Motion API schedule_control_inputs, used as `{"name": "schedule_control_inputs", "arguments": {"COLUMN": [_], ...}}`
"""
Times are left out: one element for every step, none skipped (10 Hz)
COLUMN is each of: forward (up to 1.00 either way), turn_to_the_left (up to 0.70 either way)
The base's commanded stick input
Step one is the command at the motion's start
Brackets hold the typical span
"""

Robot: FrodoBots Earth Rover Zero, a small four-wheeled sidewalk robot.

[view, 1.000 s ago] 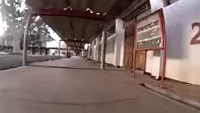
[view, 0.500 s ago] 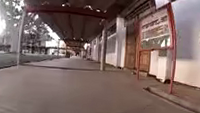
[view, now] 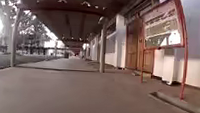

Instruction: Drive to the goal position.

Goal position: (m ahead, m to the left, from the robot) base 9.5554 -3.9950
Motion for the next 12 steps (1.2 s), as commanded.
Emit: {"name": "schedule_control_inputs", "arguments": {"forward": [0.70, 0.70, 0.70, 0.70, 0.70, 0.70, 0.70, 0.70, 0.70, 0.70, 0.70, 0.70], "turn_to_the_left": [0.00, 0.00, 0.00, 0.00, 0.00, 0.00, 0.00, 0.00, 0.00, 0.00, 0.28, 0.31]}}
